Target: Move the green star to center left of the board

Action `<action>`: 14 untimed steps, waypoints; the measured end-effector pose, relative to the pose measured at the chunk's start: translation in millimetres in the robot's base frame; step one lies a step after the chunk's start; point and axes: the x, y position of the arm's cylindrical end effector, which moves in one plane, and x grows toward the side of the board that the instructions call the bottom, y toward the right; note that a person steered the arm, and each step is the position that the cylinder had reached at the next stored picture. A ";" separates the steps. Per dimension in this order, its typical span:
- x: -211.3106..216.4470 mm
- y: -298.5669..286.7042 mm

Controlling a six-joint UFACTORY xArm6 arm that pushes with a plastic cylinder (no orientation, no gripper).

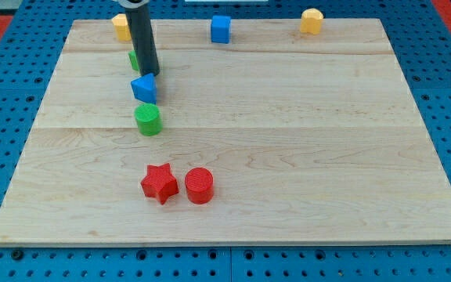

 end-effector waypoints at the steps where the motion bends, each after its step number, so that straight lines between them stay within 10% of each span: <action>1: -21.5 27.6; 4: -17.5 -81.4; 14: 28.6 -75.6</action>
